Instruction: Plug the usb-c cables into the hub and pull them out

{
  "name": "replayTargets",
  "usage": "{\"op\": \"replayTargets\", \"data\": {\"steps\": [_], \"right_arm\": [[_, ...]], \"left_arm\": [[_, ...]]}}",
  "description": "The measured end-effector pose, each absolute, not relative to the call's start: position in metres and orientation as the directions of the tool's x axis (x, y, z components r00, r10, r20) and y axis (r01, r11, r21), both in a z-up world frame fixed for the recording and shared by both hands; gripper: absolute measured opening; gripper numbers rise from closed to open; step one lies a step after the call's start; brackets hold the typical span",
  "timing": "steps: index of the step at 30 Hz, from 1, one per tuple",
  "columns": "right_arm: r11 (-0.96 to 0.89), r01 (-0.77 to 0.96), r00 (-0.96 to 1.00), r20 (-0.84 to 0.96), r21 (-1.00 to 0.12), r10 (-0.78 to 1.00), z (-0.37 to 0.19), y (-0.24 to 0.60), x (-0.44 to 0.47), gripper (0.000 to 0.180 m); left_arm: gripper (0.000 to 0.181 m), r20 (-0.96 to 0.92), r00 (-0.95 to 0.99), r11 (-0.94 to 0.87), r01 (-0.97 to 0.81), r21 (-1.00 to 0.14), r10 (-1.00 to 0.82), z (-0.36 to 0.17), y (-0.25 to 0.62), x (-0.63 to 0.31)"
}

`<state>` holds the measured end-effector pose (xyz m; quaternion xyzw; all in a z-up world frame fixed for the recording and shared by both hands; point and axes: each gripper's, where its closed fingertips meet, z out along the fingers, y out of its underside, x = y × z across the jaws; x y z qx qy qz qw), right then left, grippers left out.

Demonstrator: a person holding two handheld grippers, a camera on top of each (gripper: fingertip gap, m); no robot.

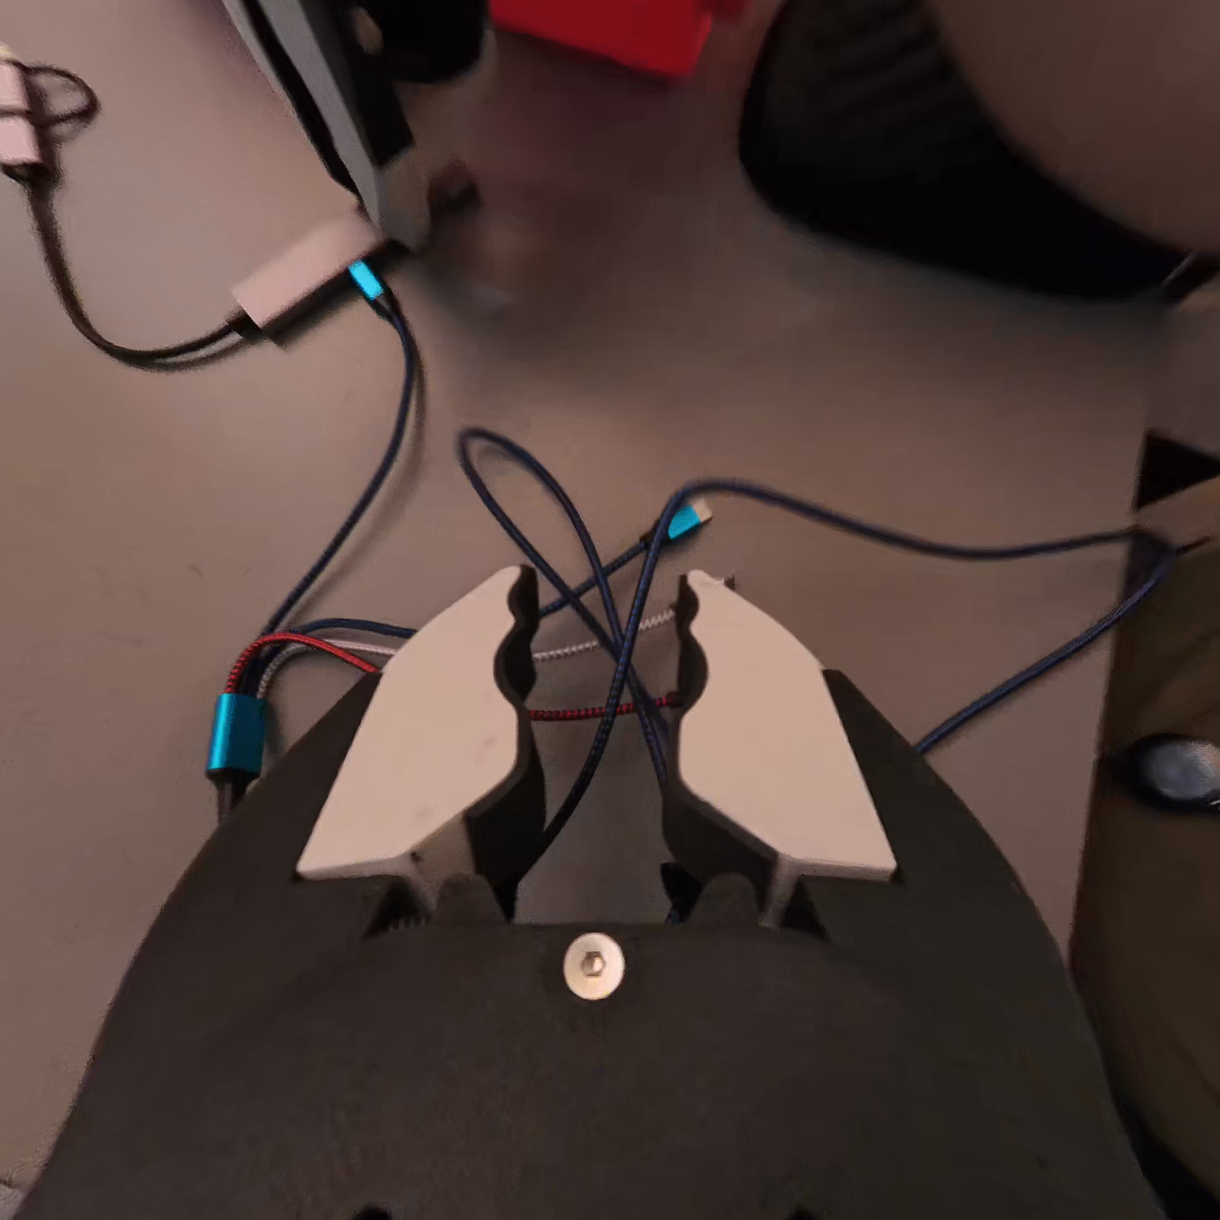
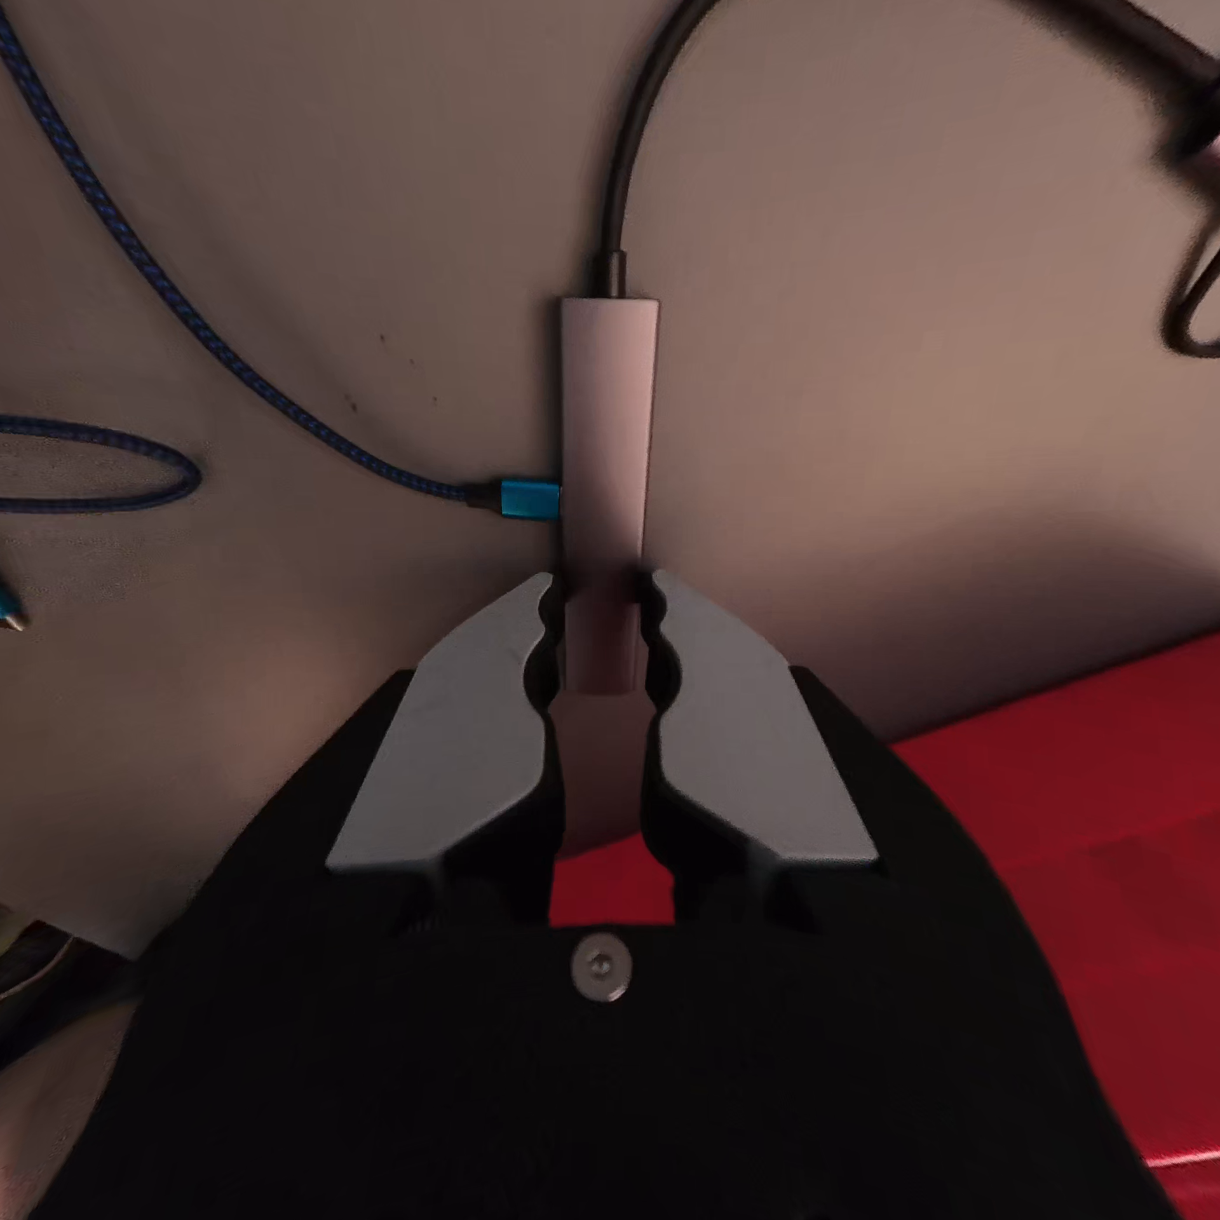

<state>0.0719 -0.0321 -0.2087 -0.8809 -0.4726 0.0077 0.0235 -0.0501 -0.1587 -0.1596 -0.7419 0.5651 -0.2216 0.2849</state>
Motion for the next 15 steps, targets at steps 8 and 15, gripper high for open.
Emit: {"op": "replayTargets", "data": {"steps": [8, 15], "right_arm": [[-0.346, 0.882, 0.416, 0.18, -0.321, 0.891, -0.163, -0.007, 0.046, 0.023], [-0.137, 0.842, 0.259, 0.17, -0.522, 0.951, -0.119, -0.031, 0.029, 0.022]], "left_arm": [[0.06, 0.027, 0.421, -0.235, -0.452, -0.86, -0.907, -0.075, -0.102, -0.062], [0.051, -0.463, 0.222, 0.191, -0.698, -0.69, -0.858, -0.068, -0.073, -0.045]]}}
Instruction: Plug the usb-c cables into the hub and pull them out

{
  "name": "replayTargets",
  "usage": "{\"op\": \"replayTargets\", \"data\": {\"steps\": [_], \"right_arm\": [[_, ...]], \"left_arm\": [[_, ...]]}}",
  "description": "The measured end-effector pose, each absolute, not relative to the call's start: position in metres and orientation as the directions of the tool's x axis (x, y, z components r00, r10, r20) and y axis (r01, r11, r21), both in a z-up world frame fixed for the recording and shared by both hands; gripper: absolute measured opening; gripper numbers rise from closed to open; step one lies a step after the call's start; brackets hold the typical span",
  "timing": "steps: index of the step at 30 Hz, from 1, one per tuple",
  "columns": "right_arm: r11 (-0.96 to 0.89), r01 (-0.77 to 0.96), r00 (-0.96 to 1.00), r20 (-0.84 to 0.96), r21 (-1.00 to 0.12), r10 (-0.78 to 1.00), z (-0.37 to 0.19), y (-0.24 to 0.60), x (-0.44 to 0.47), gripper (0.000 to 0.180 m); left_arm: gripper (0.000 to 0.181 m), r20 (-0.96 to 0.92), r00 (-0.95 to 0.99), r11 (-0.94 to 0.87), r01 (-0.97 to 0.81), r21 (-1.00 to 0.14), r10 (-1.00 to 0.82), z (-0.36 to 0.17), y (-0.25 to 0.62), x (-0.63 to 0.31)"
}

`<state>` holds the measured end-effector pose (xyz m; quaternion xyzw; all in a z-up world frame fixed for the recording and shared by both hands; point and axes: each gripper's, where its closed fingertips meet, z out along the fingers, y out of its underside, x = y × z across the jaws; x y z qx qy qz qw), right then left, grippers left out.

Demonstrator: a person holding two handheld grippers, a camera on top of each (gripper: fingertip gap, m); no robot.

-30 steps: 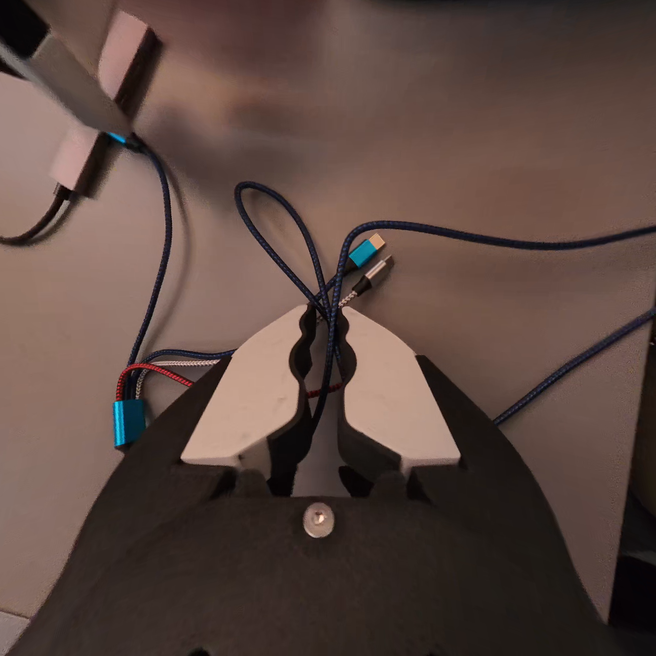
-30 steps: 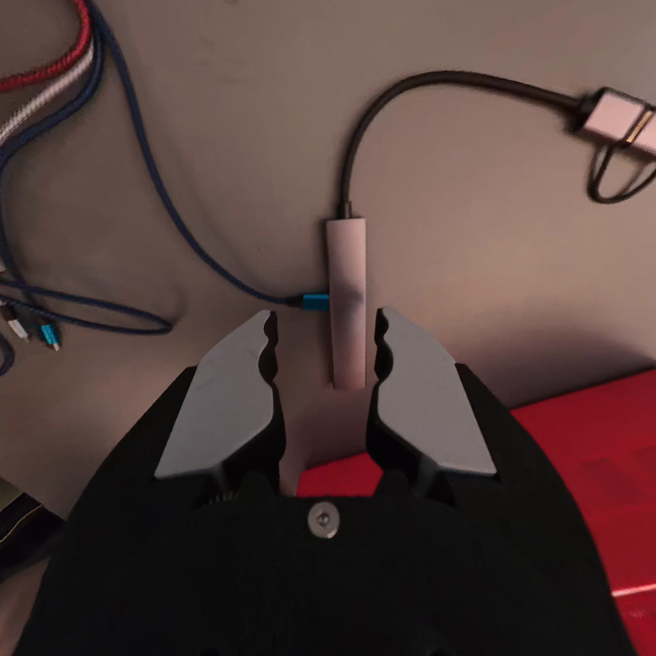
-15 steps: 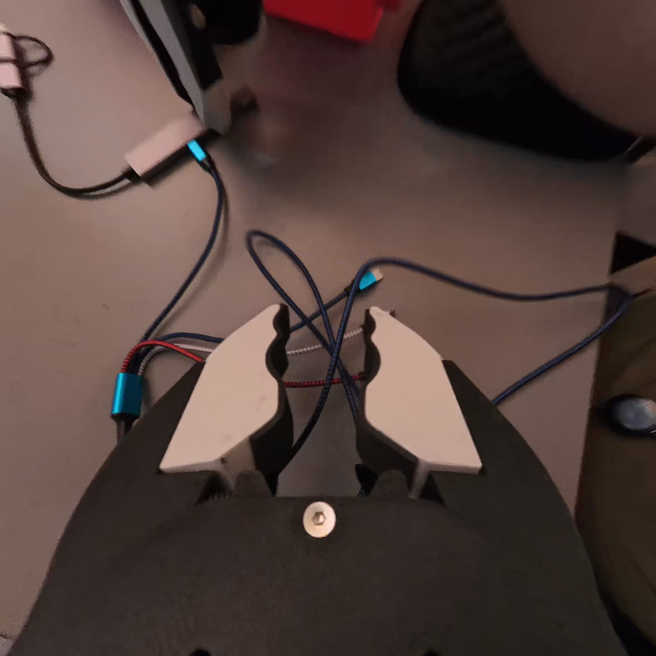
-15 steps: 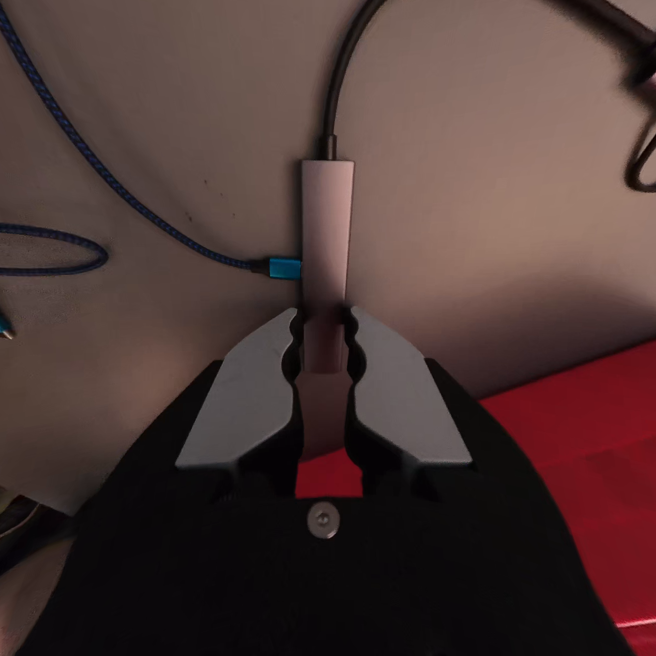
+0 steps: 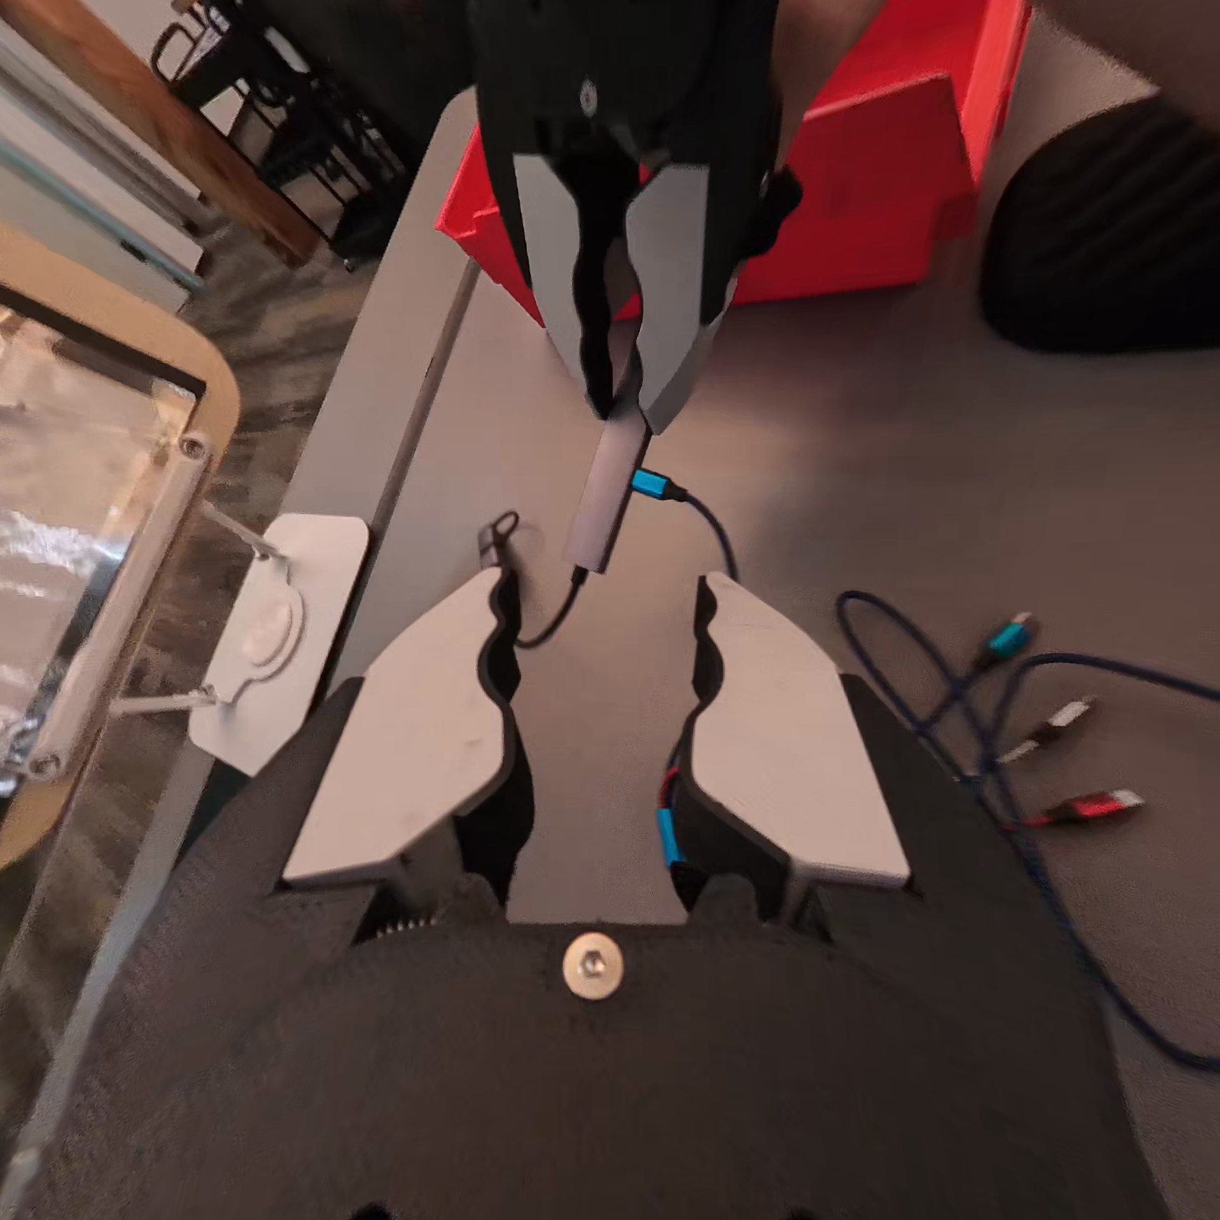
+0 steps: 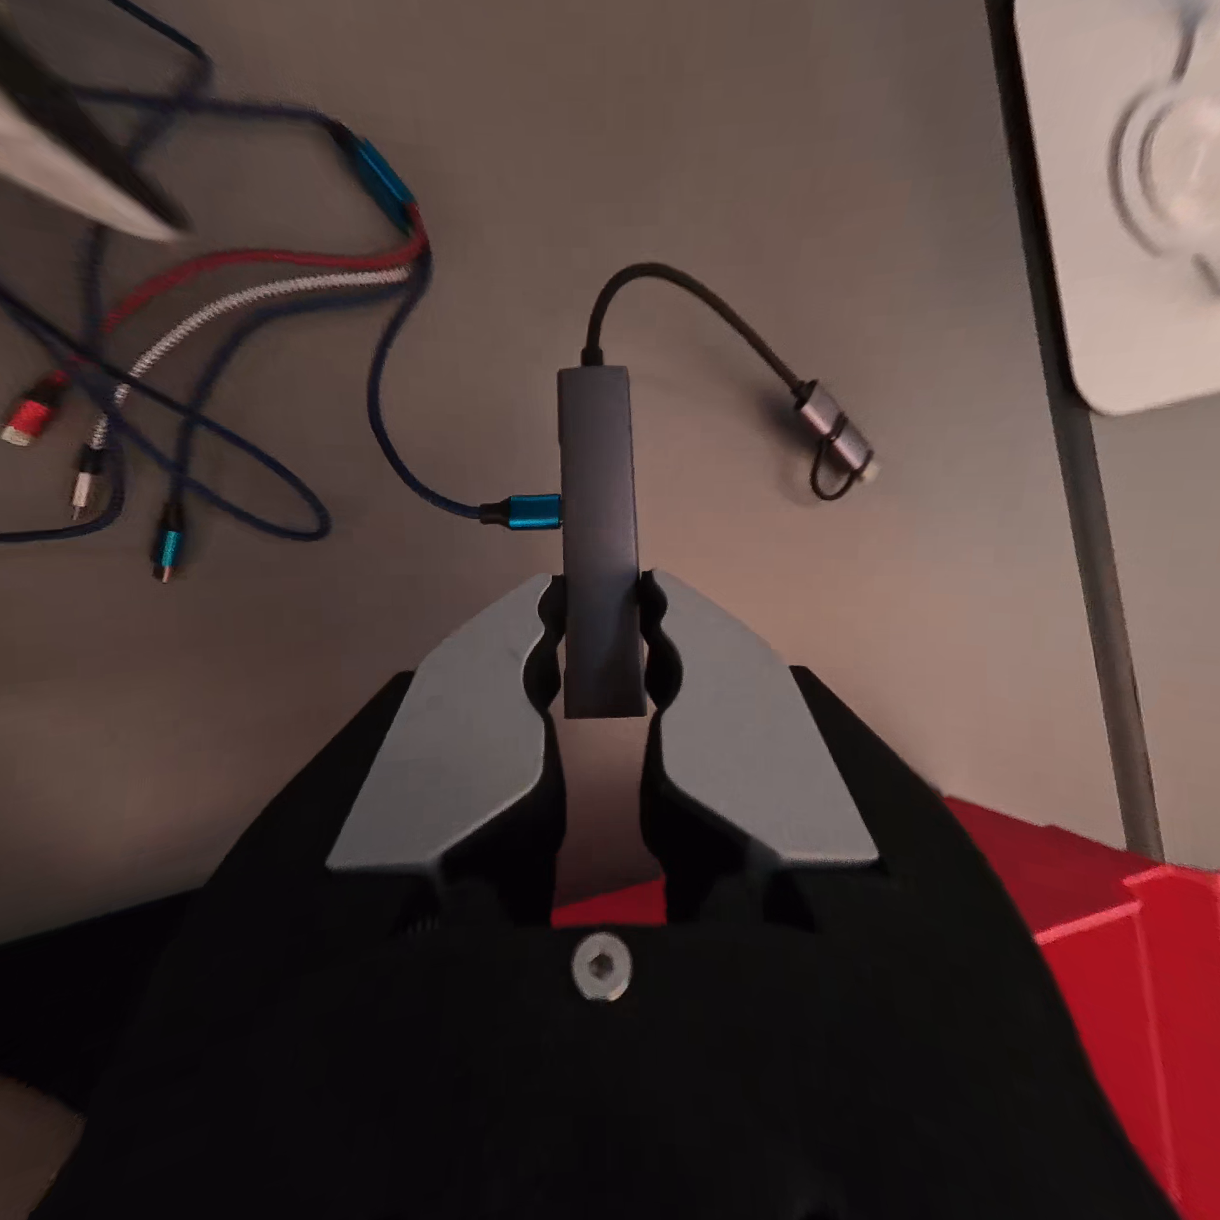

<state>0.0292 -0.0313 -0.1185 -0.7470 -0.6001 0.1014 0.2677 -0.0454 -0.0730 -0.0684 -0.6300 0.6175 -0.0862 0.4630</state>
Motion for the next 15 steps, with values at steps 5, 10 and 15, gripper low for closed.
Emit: {"op": "replayTargets", "data": {"steps": [5, 10, 15], "right_arm": [[-0.071, 0.808, 0.208, 0.17, -0.585, 0.963, -0.101, -0.043, 0.031, 0.022], [-0.044, 0.789, 0.183, 0.166, -0.613, 0.969, -0.097, -0.046, 0.032, 0.022], [-0.004, 0.776, 0.135, 0.161, -0.63, 0.978, -0.097, -0.05, 0.031, 0.022]], "left_arm": [[0.057, -0.34, 0.2, 0.12, -0.679, -0.724, -0.919, -0.08, -0.051, -0.029], [0.058, -0.29, 0.204, 0.091, -0.651, -0.754, -0.935, -0.101, -0.046, -0.013], [0.052, -0.129, 0.239, -0.022, -0.542, -0.84, -0.962, -0.115, -0.039, 0.0]]}}
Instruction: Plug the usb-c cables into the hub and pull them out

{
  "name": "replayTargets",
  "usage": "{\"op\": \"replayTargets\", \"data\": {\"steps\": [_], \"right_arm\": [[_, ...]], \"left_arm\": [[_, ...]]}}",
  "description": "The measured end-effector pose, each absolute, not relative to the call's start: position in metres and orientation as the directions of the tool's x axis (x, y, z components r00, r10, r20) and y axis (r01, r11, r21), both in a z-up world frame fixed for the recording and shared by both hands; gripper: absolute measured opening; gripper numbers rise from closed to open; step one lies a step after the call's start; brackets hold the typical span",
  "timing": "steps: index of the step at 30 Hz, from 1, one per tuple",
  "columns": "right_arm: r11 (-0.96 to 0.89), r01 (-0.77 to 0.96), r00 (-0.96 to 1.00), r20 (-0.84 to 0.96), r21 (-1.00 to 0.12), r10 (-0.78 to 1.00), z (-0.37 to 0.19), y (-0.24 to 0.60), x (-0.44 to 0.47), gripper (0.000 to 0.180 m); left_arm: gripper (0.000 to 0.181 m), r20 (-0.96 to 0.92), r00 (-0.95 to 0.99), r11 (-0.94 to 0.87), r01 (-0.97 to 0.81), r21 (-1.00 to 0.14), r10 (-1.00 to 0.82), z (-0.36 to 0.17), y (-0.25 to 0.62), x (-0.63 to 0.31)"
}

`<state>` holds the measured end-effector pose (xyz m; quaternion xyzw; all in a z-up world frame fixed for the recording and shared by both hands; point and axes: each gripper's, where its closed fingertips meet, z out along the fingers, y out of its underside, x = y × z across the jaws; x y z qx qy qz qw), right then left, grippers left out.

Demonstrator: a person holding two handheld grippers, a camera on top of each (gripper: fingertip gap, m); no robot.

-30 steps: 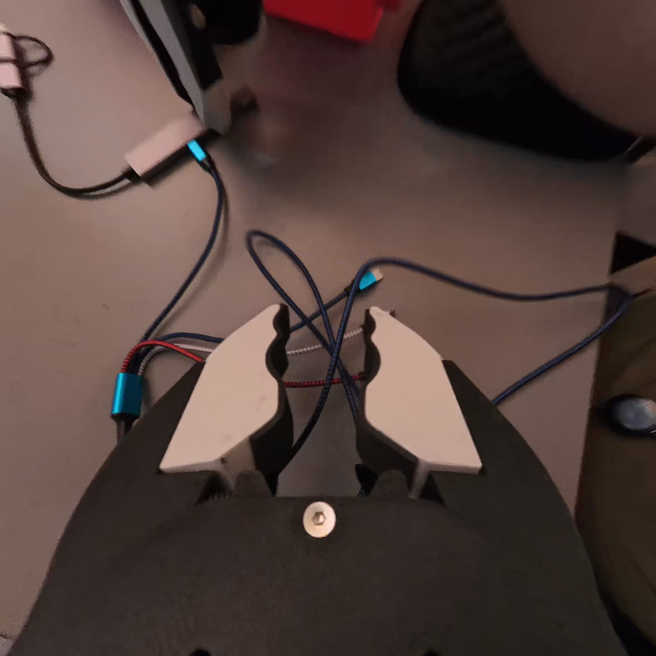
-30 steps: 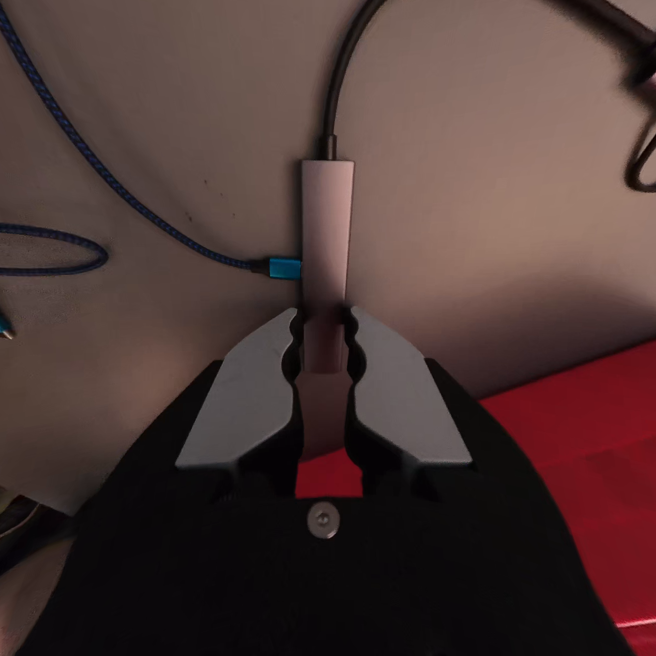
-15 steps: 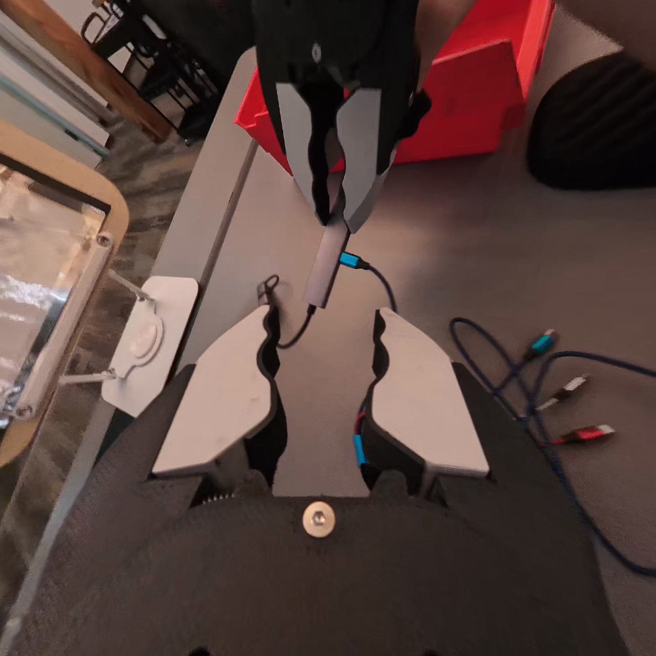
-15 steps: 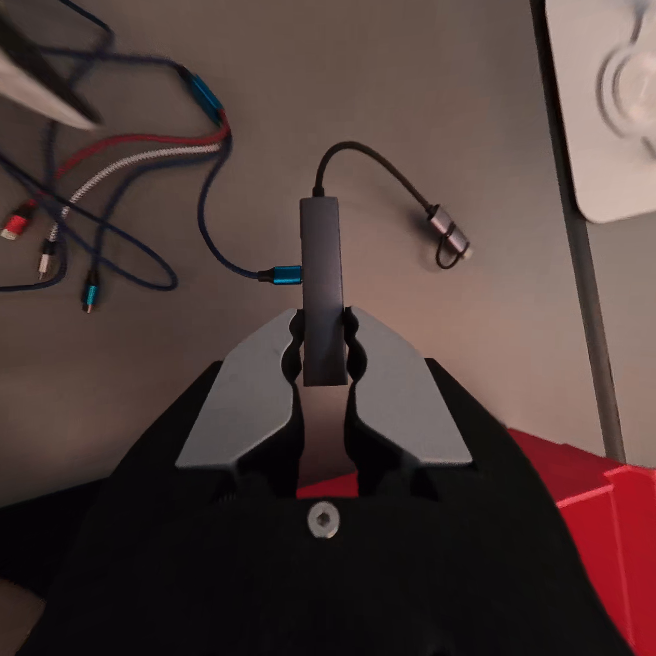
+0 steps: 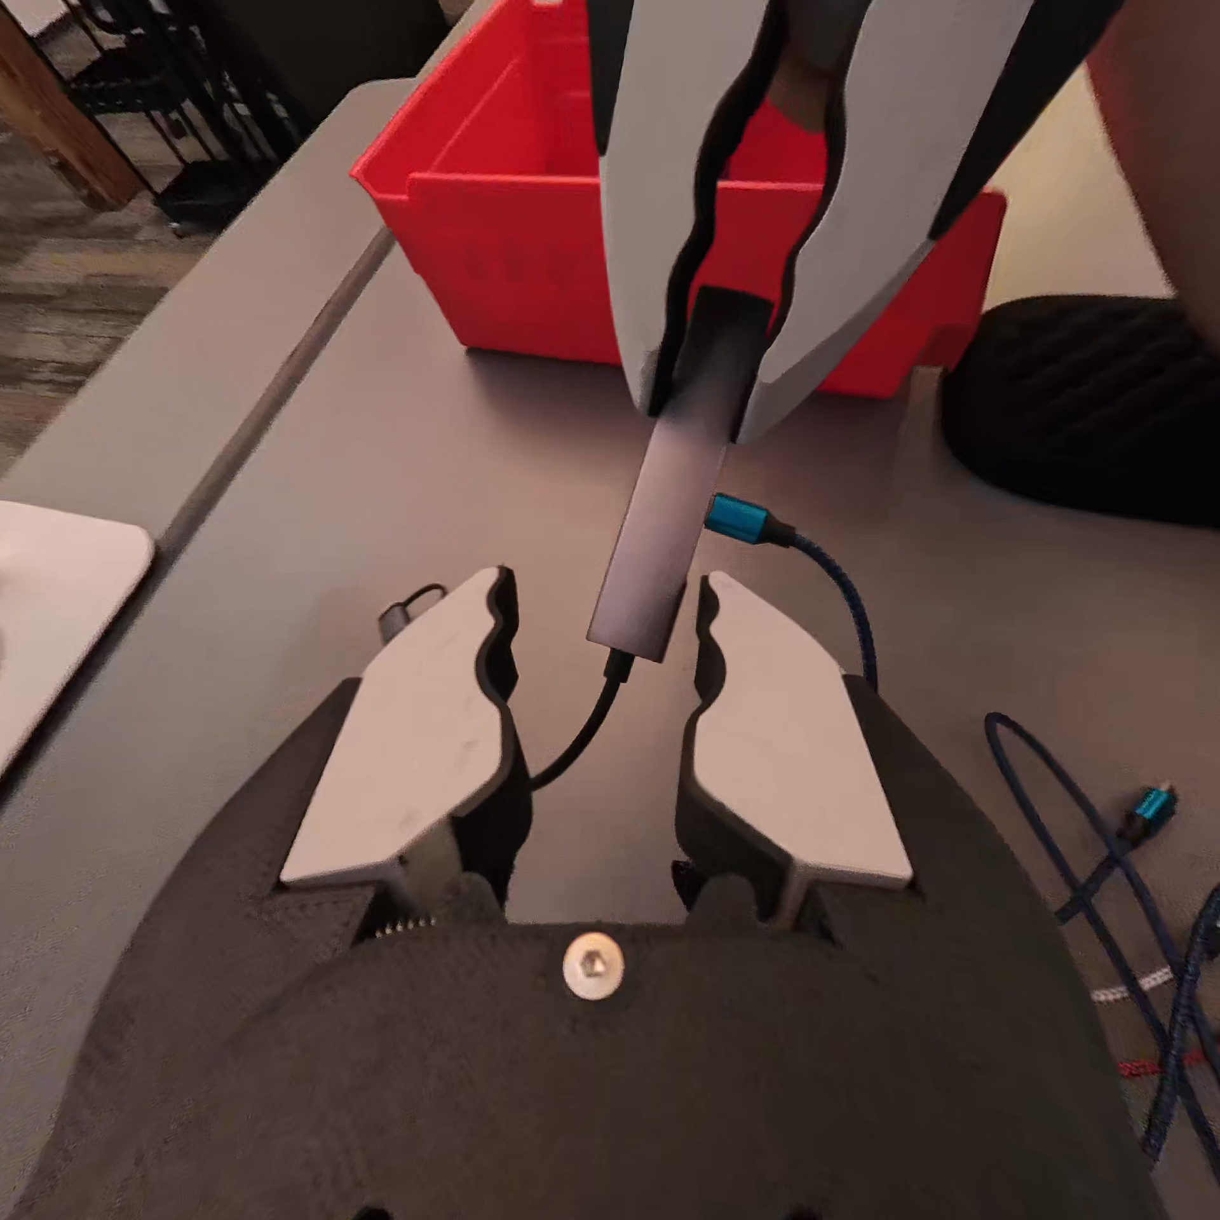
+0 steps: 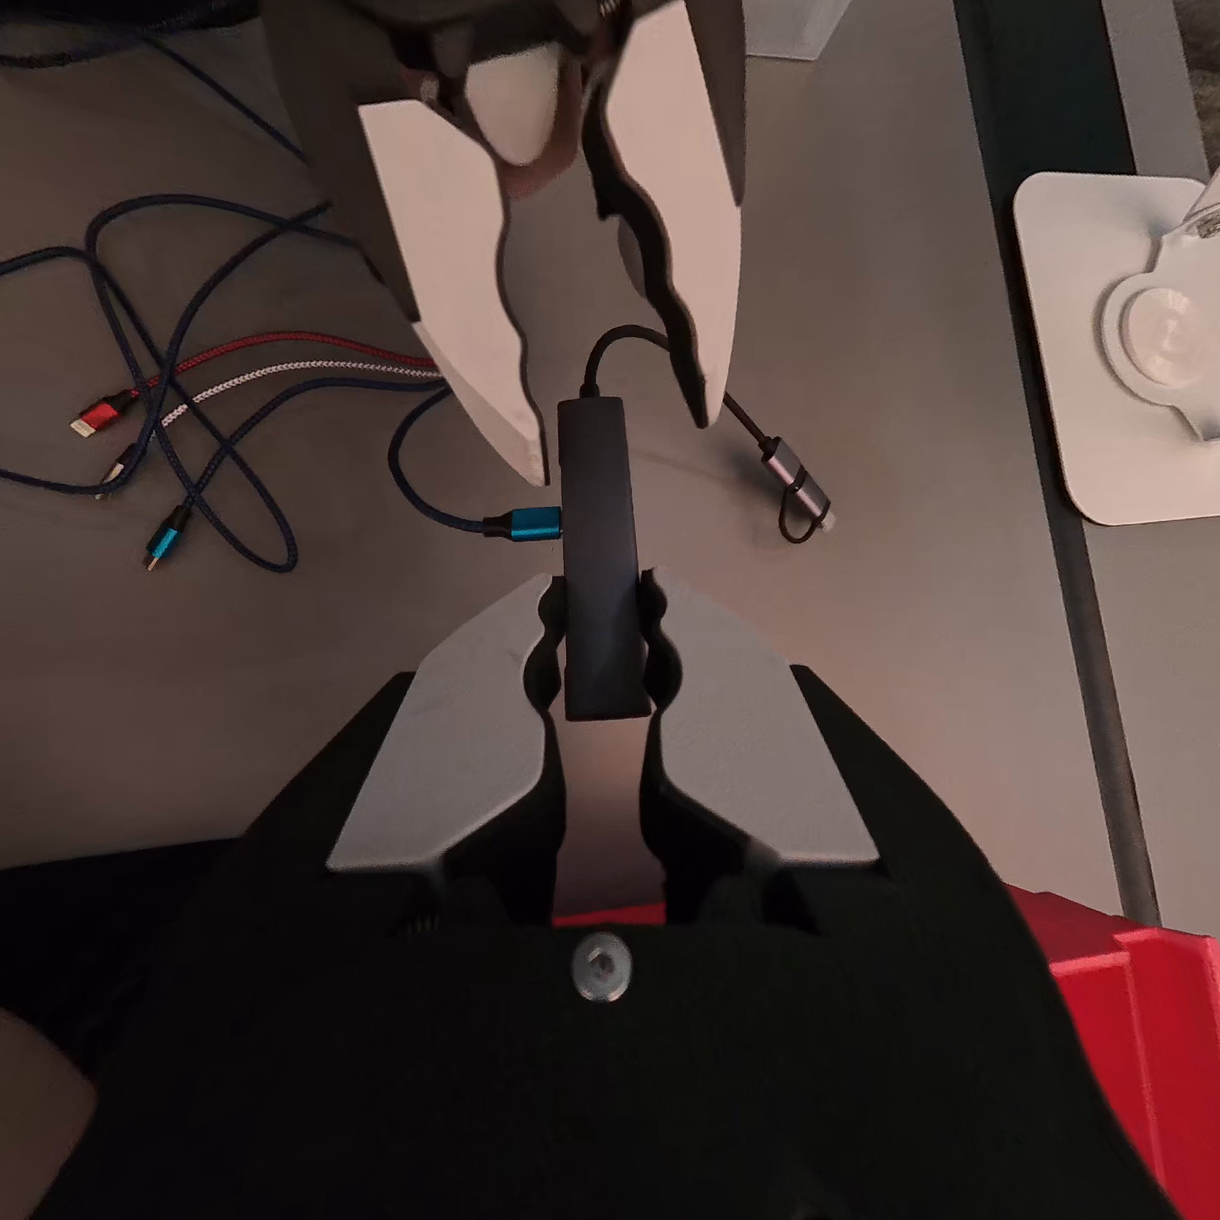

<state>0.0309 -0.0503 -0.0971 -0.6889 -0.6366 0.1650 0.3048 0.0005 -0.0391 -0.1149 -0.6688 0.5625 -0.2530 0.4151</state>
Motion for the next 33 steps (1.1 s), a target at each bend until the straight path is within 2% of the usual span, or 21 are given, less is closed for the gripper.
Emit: {"op": "replayTargets", "data": {"steps": [3, 11, 15, 19, 24, 33], "right_arm": [[-0.007, 0.771, 0.132, 0.15, -0.636, 0.98, -0.099, -0.05, 0.033, 0.022], [-0.011, 0.756, 0.119, 0.121, -0.654, 0.986, -0.104, -0.049, 0.037, 0.022], [-0.01, 0.754, 0.114, 0.116, -0.657, 0.987, -0.106, -0.049, 0.039, 0.022], [-0.015, 0.748, 0.113, 0.105, -0.663, 0.988, -0.108, -0.048, 0.038, 0.022], [-0.022, 0.744, 0.119, 0.1, -0.668, 0.988, -0.109, -0.047, 0.039, 0.022], [-0.054, 0.649, 0.149, 0.058, -0.759, 0.987, -0.097, -0.041, 0.034, 0.022]], "left_arm": [[0.053, -0.086, 0.215, -0.043, -0.532, -0.846, -0.973, -0.13, -0.037, 0.004], [0.023, 0.047, 0.116, -0.083, -0.332, -0.939, -0.992, -0.121, -0.052, 0.015], [0.023, 0.052, 0.107, -0.084, -0.326, -0.942, -0.993, -0.125, -0.051, 0.018], [0.045, 0.034, 0.129, -0.08, -0.373, -0.924, -0.991, -0.136, -0.045, 0.023], [0.026, 0.008, 0.105, -0.046, -0.363, -0.931, -0.994, -0.14, -0.048, 0.024], [0.026, 0.025, 0.14, -0.067, -0.305, -0.95, -0.99, -0.112, -0.044, 0.015]]}}
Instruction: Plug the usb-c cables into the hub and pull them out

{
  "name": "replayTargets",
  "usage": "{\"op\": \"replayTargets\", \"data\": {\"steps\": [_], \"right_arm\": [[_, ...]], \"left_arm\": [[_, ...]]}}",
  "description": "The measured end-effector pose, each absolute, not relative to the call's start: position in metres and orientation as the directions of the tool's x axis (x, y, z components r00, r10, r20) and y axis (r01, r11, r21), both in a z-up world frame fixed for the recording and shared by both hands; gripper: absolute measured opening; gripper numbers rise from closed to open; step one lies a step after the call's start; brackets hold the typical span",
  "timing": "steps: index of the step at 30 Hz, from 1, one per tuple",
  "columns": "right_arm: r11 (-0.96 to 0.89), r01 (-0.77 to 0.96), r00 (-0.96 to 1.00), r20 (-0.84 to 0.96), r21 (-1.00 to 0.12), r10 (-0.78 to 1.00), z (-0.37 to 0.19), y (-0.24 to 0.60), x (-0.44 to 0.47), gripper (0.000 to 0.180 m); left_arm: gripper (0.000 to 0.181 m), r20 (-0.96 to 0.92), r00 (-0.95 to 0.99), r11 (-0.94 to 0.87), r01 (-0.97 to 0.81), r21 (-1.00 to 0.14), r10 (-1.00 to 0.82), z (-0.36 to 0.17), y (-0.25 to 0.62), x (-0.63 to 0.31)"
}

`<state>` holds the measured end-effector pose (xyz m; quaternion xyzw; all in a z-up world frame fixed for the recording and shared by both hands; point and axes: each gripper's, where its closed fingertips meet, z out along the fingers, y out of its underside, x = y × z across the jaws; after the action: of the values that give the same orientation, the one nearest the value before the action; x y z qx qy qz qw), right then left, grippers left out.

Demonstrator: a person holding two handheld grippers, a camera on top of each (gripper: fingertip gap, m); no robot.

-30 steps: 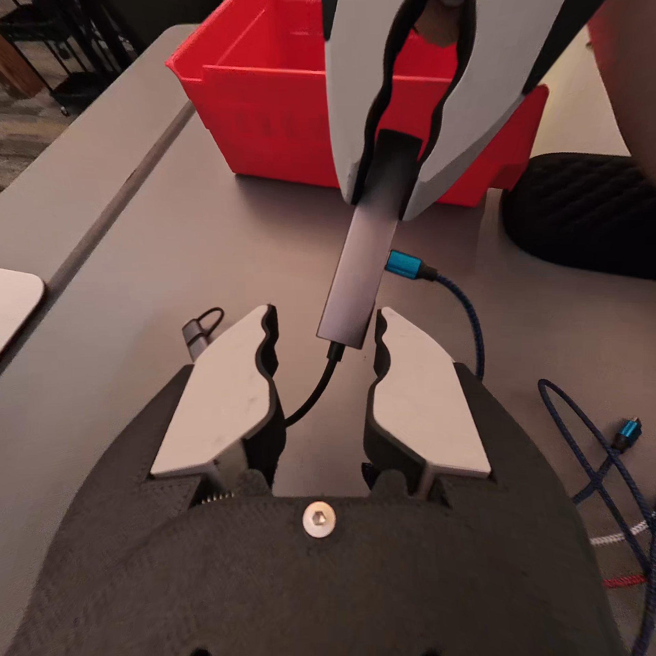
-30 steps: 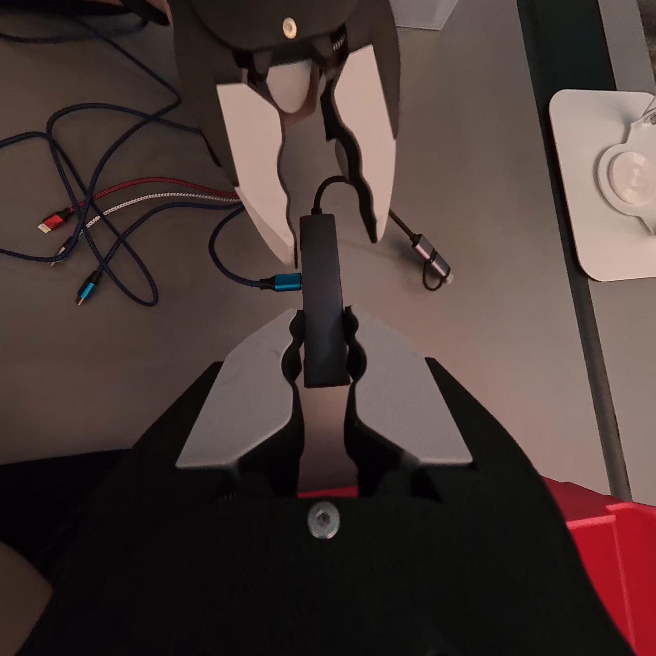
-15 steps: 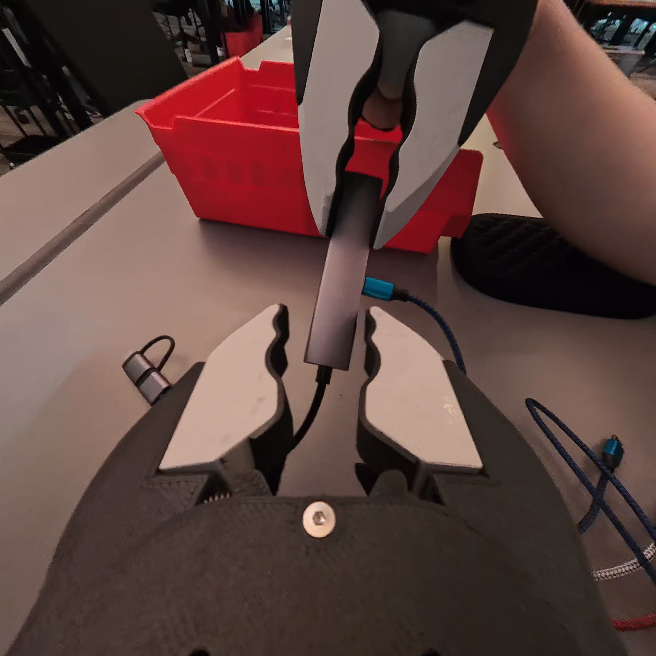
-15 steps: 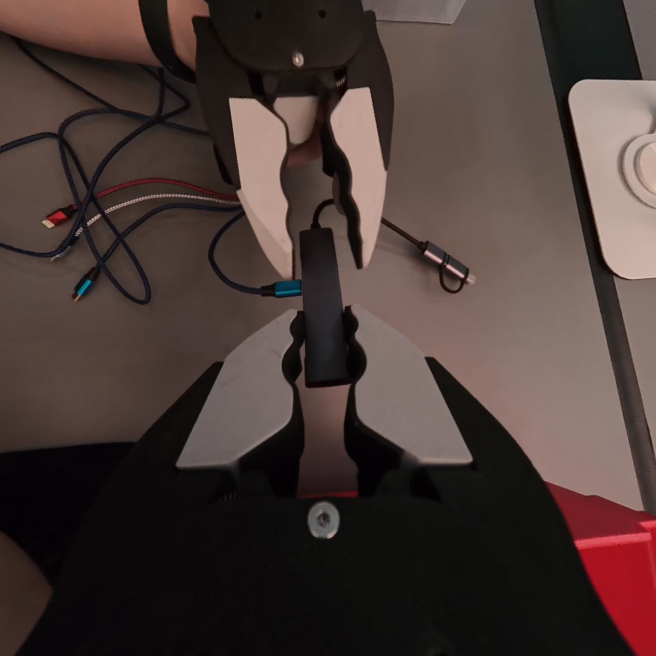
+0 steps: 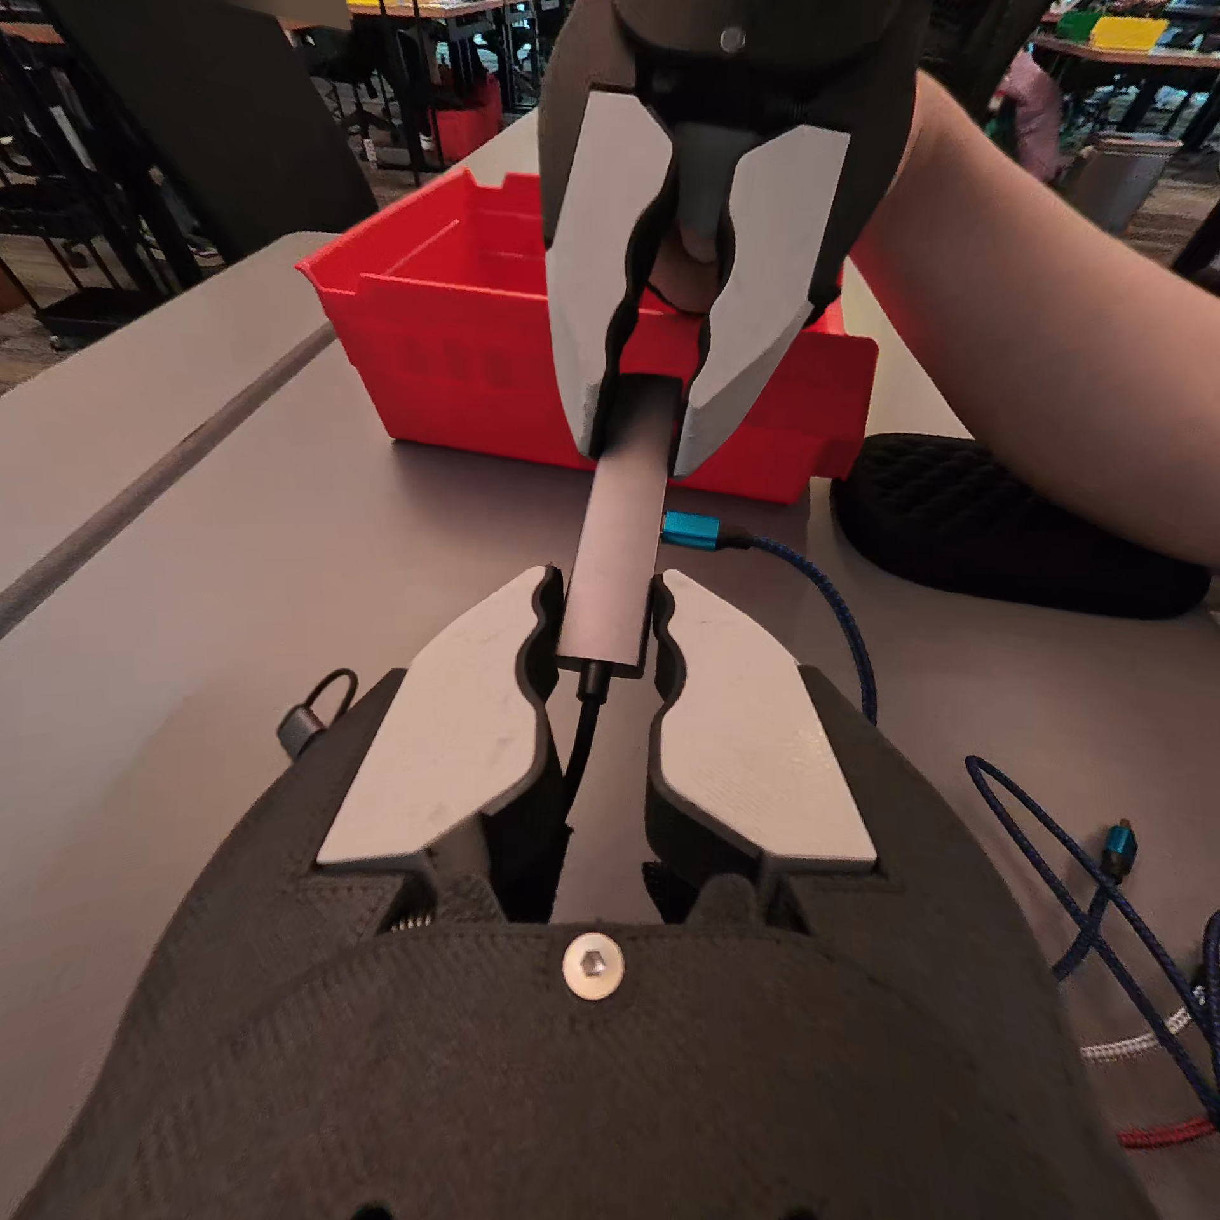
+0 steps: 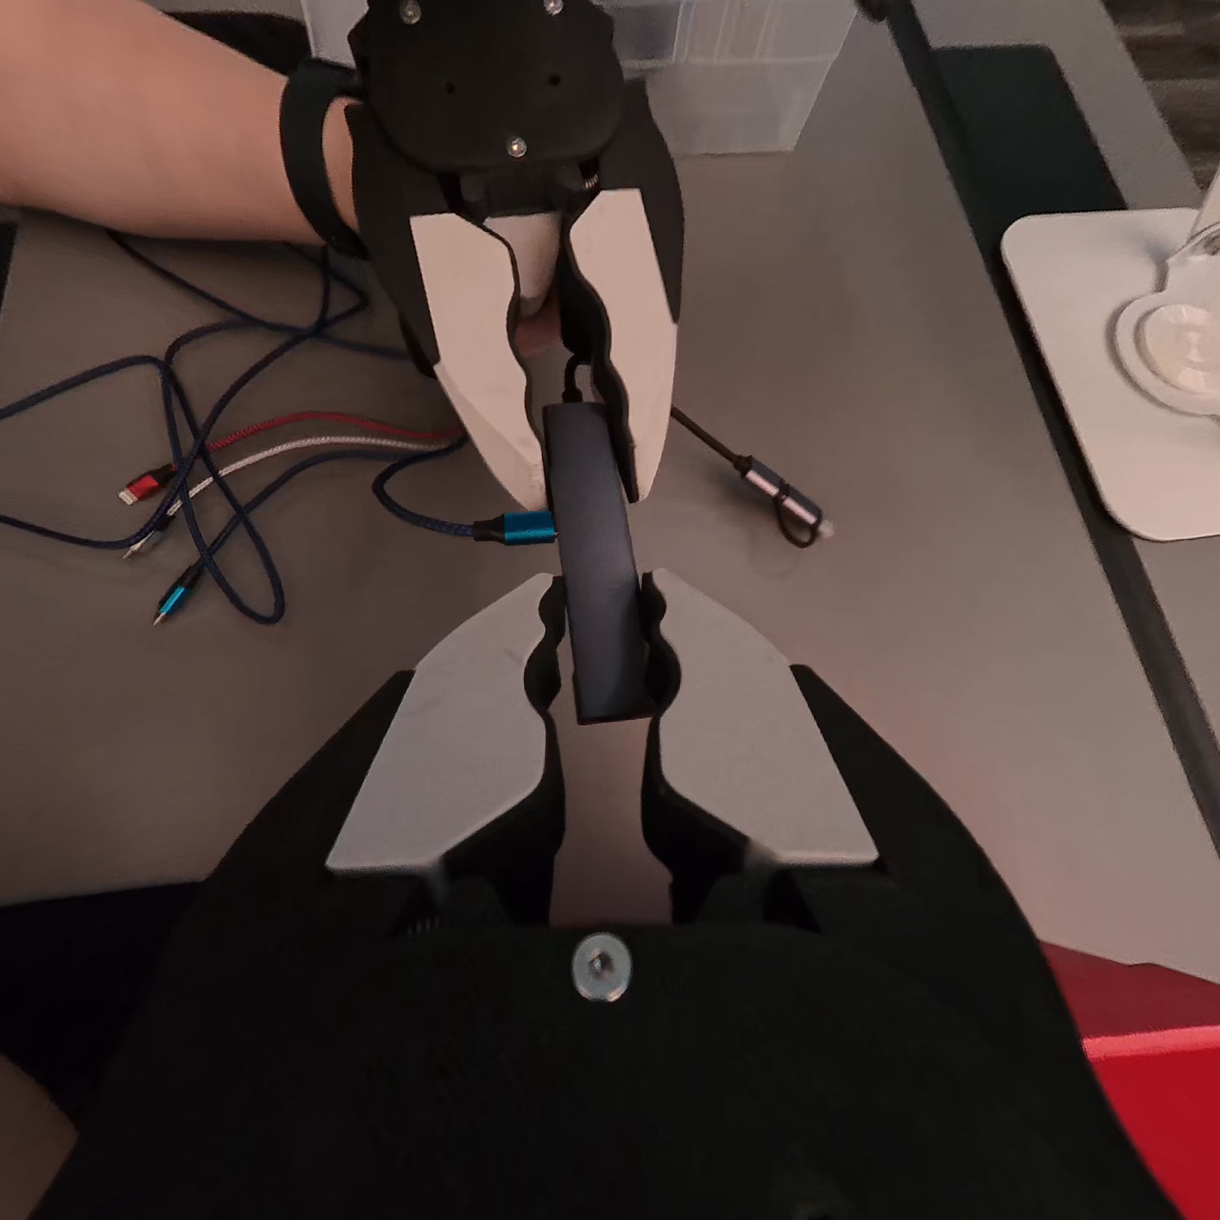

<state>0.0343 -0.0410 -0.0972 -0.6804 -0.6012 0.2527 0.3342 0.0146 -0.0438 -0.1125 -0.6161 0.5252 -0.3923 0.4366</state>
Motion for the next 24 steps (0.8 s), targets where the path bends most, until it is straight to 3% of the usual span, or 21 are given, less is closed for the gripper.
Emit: {"op": "replayTargets", "data": {"steps": [6, 10, 13, 15, 20, 24], "right_arm": [[0.033, 0.561, 0.363, 0.282, -0.827, 0.888, -0.049, -0.006, 0.034, 0.03], [0.102, 0.387, 0.732, 0.372, -0.916, 0.571, 0.034, 0.023, 0.039, 0.057], [0.214, 0.194, 0.879, 0.267, -0.957, 0.395, 0.066, 0.011, 0.027, 0.048], [0.258, 0.173, 0.865, 0.272, -0.951, 0.423, 0.057, 0.0, 0.0, 0.047], [0.201, 0.359, 0.801, 0.411, -0.911, 0.436, 0.002, 0.006, -0.039, 0.047], [0.12, 0.412, 0.806, 0.422, -0.903, 0.415, -0.02, 0.017, -0.038, 0.034]], "left_arm": [[0.025, 0.032, 0.316, -0.103, -0.212, -0.972, -0.948, -0.079, -0.015, -0.008], [0.025, 0.023, 0.486, -0.105, -0.143, -0.984, -0.874, -0.055, 0.007, -0.029], [0.025, 0.011, 0.578, -0.099, -0.12, -0.988, -0.816, -0.046, 0.018, -0.041], [0.025, -0.004, 0.61, -0.09, -0.123, -0.988, -0.792, -0.043, 0.023, -0.046], [0.025, 0.007, 0.638, -0.1, -0.109, -0.989, -0.77, -0.043, 0.029, -0.055], [0.025, -0.002, 0.651, -0.101, -0.122, -0.987, -0.759, -0.048, 0.034, -0.058]]}}
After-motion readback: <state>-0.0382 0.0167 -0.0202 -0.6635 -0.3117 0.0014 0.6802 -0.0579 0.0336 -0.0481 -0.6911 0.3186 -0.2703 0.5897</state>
